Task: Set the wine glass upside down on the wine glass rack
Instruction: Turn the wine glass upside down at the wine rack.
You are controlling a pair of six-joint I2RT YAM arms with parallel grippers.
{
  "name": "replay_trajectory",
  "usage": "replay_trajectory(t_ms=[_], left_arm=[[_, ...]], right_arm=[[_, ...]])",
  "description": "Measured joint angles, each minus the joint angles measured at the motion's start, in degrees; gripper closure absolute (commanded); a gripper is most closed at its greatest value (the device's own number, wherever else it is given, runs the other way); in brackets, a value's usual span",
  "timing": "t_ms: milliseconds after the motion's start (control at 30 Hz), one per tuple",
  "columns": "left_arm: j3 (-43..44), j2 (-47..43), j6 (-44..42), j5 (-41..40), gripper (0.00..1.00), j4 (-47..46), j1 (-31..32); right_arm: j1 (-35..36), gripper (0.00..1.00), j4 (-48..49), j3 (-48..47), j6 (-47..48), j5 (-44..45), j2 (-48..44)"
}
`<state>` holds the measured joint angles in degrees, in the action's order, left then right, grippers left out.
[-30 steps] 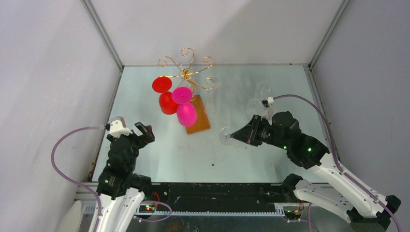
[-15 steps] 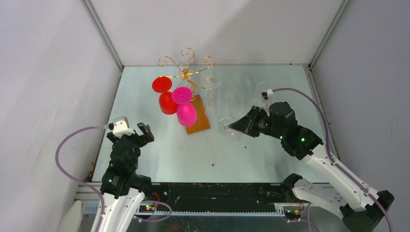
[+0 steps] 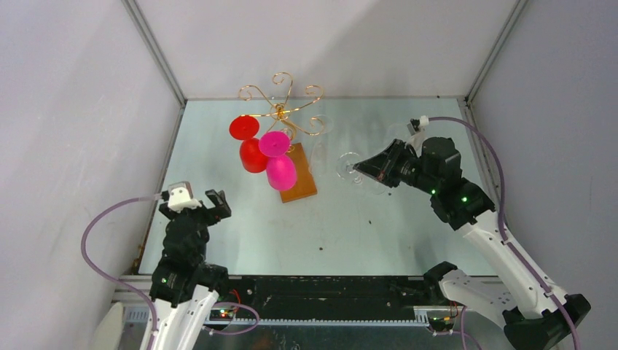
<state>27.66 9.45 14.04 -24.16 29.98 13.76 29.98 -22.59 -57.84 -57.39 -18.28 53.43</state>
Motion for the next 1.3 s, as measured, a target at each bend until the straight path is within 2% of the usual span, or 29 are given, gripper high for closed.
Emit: replay_trajectory(t_ms=[233, 833, 1300], left_arm=[[-4.8, -8.9, -1.4, 0.4, 0.00, -0.9, 0.0], [-5.6, -9.0, -1.4, -1.6, 0.00, 0.0, 0.0], [-5.6, -9.0, -1.4, -1.6, 0.00, -0.1, 0.0]], right_arm=[[-3.9, 1.00, 4.0, -2.2, -0.3, -2.1, 1.6], [-11.8, 1.00, 16.3, -4.0, -8.5, -6.1, 9.0], [-12.6, 1.00, 18.7, -13.2, -9.7, -7.1, 20.3]])
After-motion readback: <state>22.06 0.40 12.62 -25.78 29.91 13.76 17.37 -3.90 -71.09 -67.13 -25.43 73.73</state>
